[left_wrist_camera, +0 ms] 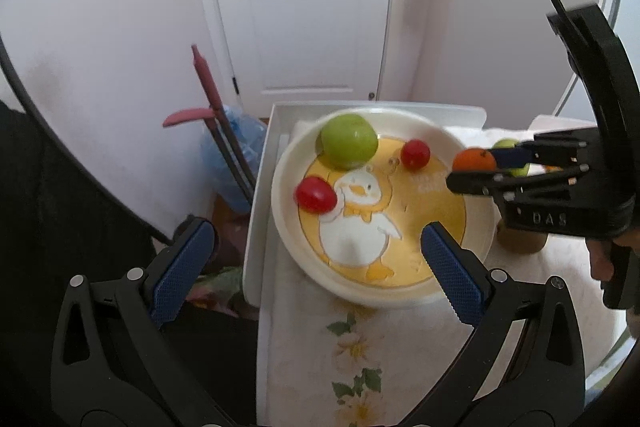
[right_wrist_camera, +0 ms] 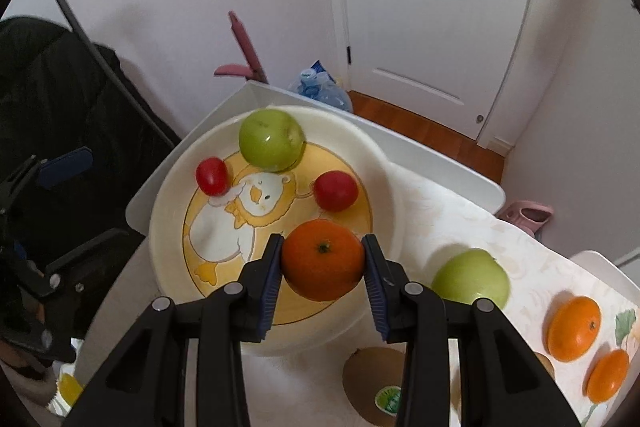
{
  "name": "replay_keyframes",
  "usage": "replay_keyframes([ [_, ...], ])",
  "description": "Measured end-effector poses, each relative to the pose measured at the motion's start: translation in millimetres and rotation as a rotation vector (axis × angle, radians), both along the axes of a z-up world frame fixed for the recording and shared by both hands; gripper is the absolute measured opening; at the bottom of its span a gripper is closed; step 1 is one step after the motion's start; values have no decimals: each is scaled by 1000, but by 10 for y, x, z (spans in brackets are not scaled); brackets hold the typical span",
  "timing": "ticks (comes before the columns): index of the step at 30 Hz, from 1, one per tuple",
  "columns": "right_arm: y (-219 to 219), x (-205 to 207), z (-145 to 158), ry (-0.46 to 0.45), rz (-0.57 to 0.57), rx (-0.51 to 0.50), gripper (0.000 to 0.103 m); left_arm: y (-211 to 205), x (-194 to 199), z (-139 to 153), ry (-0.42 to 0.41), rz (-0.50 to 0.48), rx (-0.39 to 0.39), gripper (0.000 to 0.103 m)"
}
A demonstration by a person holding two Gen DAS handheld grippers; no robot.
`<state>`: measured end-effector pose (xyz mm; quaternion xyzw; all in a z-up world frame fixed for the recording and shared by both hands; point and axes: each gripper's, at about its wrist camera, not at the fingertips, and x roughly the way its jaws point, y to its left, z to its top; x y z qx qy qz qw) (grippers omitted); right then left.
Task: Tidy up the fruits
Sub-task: 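Lower the tangerine into the duck bowl and open the right gripper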
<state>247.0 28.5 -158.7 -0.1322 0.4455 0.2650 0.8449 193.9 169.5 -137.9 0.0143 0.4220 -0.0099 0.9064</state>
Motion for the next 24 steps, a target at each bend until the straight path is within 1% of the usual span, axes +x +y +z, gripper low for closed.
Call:
replay_keyframes([
  [5, 24, 57, -99, 7, -5, 5, 36, 15, -68, -80, 13, 0, -6, 103],
  [9, 25, 56, -92, -10, -14, 6, 36, 43, -81, -66, 11, 7, -13, 103],
  [10, 25, 53, -89, -7, -12, 13, 41, 46, -99, -63, 10, 8, -16, 103],
  [11, 17, 45, -76, -9, -12, 28, 55, 50, -100, -54, 10, 10, -19, 103],
  [12, 10, 33, -60, -10, -10, 44, 65, 56, -104, -46, 10, 11, -21, 103],
  [13, 10, 25, -42, -11, -9, 57, 87, 56, -111, -34, 8, 13, -20, 103],
  [14, 8, 12, -26, -16, -10, 64, 97, 56, -118, -25, 8, 14, -18, 103],
  [18, 13, -47, 36, -36, -7, 71, 98, 34, -179, 51, 1, 14, -15, 103],
  [19, 18, -65, 54, -40, -5, 72, 103, 28, -199, 80, -4, 12, -12, 103],
  [24, 21, -194, 213, -72, 3, 84, 103, 14, -291, 250, -29, 11, 1, 103],
])
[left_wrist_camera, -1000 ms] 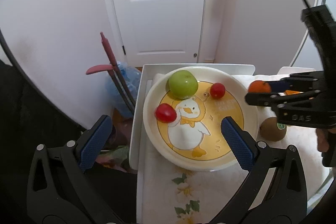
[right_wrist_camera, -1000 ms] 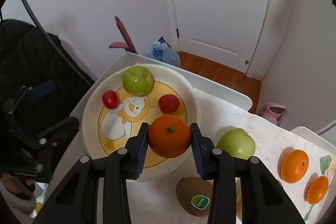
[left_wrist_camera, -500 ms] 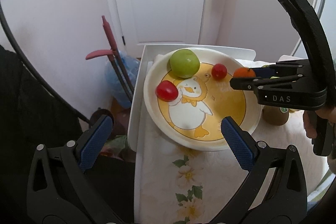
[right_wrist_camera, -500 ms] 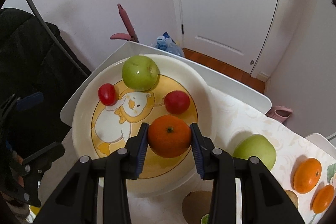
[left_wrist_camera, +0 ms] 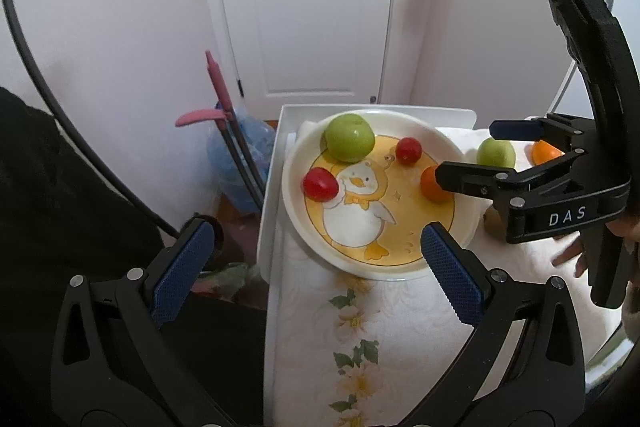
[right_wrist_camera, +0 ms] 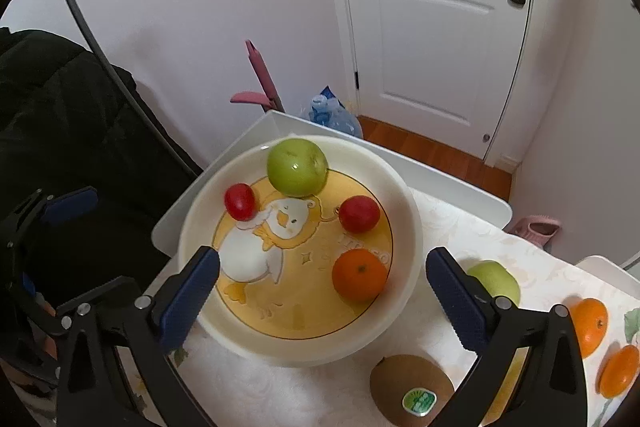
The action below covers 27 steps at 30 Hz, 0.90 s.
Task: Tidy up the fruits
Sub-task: 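Lower the tangerine into the duck bowl and open the right gripper, then move both open grippers away from the bowl toward the remaining fruits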
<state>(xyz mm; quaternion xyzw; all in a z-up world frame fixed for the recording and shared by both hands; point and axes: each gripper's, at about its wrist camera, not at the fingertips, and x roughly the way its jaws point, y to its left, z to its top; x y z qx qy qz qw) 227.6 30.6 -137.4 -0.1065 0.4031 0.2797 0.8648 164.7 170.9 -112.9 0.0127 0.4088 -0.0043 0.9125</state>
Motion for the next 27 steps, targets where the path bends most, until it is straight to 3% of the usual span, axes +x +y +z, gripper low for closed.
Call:
replay_keyframes([
  [13, -105, -420, 498, -57, -76, -13, 103, -53, -115, 436, -68, -34, 12, 103],
  [18, -409, -571, 755, -60, -136, 38, 103, -183, -152, 603, -97, -60, -14, 103],
  [27, -1214, -821, 966, -125, -274, 9, 103, -748, -208, 689, -115, -79, -39, 103],
])
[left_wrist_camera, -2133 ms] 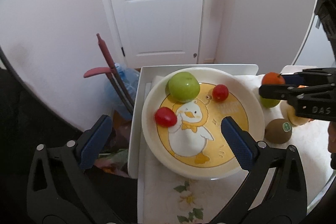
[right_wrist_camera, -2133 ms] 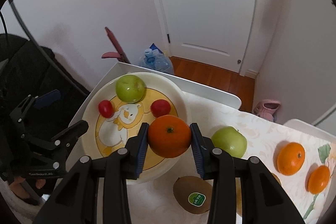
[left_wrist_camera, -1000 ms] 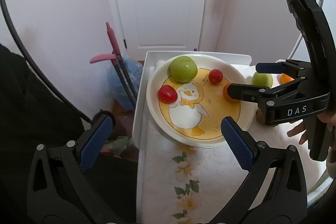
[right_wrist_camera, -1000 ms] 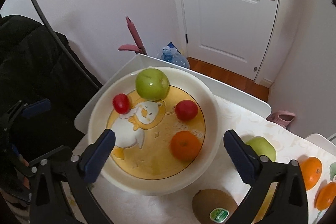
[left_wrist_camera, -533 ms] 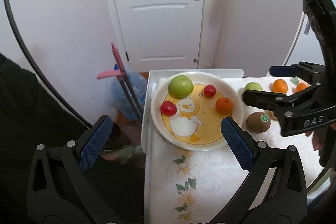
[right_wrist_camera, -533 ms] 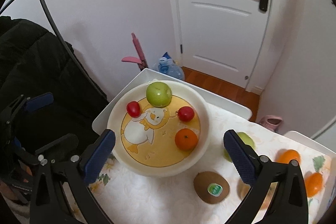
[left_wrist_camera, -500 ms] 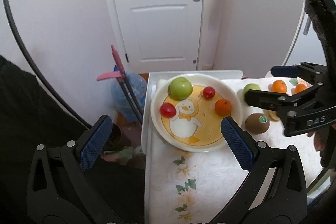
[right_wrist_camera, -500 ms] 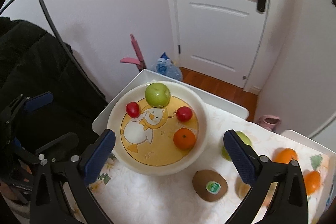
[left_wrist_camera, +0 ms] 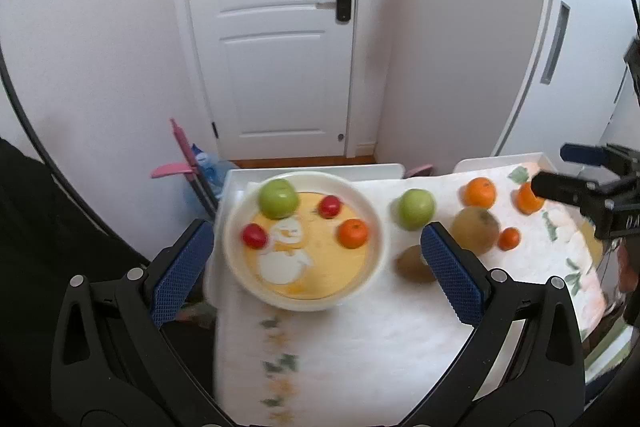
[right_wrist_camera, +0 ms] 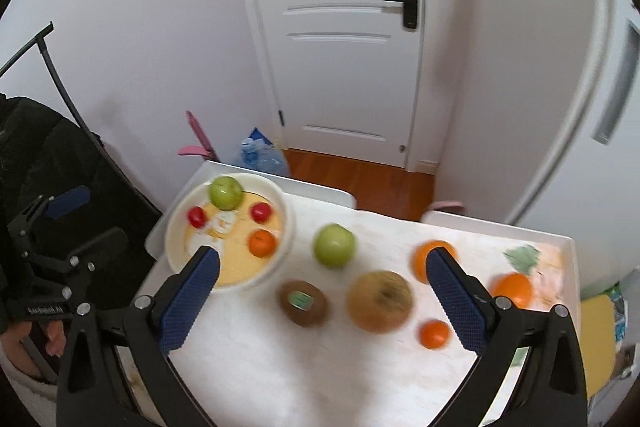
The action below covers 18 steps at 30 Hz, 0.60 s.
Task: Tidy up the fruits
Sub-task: 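Move both open grippers away from the bowl toward the remaining fruits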
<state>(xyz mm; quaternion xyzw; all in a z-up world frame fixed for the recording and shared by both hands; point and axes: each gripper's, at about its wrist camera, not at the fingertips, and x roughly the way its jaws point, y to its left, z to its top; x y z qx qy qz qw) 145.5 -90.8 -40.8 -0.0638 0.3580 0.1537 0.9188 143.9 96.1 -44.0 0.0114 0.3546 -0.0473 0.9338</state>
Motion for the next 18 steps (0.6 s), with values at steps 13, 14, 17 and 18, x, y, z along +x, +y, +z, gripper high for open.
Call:
replay_keyframes([
  [13, -961, -71, -250, 21, 15, -19, 103, -913, -11, -415, 22, 54, 9, 103],
  [14, -1000, -63, -308, 21, 28, -26, 103, -946, -1, -474, 24, 58, 8, 103],
  [17, -1092, -37, -494, 24, 63, -38, 103, -1046, 28, -684, 29, 67, -1, 103],
  [18, -1117, -29, -551, 25, 72, -38, 103, -1056, 42, -733, 31, 65, -6, 103],
])
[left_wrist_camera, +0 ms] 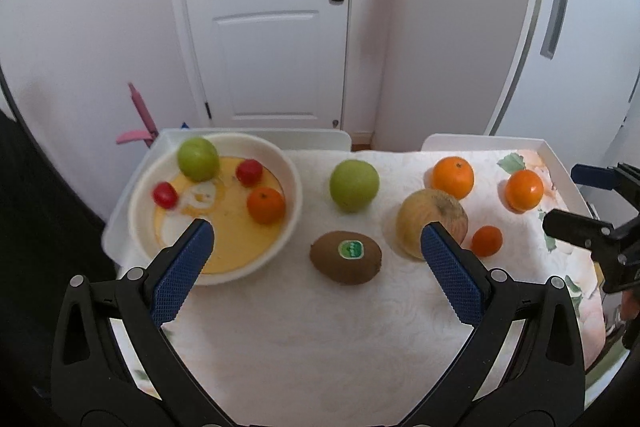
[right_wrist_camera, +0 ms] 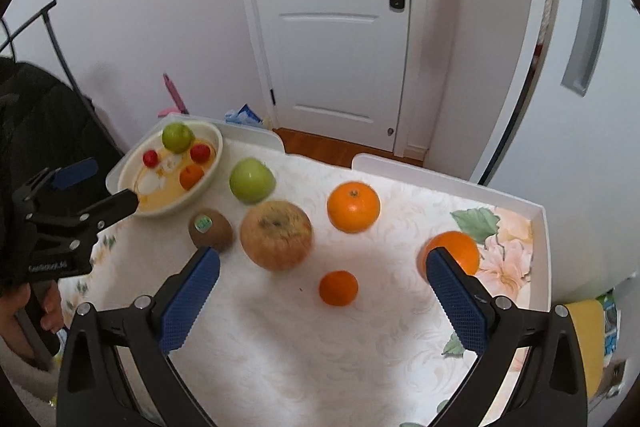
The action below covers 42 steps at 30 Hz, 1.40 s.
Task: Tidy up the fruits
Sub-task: 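Move both open grippers away from the bowl toward the remaining fruits, then grasp the brown kiwi with the left gripper while the right gripper grasps a small tangerine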
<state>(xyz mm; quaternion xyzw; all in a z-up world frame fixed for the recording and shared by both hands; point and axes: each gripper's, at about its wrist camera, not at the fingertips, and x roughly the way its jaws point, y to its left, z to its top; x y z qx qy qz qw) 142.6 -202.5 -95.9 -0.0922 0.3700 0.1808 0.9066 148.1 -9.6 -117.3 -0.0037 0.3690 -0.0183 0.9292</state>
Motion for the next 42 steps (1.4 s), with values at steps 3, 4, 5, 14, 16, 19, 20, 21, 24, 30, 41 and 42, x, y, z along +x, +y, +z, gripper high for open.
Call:
replay_keyframes([
  [3, -65, 15, -155, 1, 26, 0, 103, -52, 45, -171, 4, -3, 1, 103],
  [4, -85, 30, -210, 3, 31, -5, 103, -67, 58, -222, 3, -9, -1, 103],
  [5, -101, 40, -254, 3, 35, -9, 103, -87, 81, -294, 4, -16, -2, 103],
  [14, -132, 146, -674, 40, 77, -26, 95, -157, 273, -739, 84, -60, -13, 93],
  [16, -111, 166, -749, 50, 83, -28, 91, -152, 298, -810, 96, -65, -12, 93],
  [19, -85, 194, -831, 61, 81, -30, 91, -165, 334, -894, 109, -73, -8, 91],
  [20, -82, 202, -850, 64, 80, -28, 91, -170, 348, -914, 112, -75, -4, 88],
  [21, -80, 209, -871, 69, 79, -27, 91, -177, 365, -934, 117, -78, -3, 87],
  [24, -63, 232, -938, 78, 77, -36, 85, -199, 413, -987, 126, -84, 1, 84],
  [30, -66, 269, -1019, 96, 67, -46, 77, -220, 454, -1033, 135, -97, 4, 73],
  [41, -33, 336, -1051, 91, 70, -59, 64, -258, 381, -1007, 153, -89, 42, 72],
  [42, -36, 334, -1052, 91, 71, -61, 63, -254, 371, -1005, 154, -86, 42, 72],
])
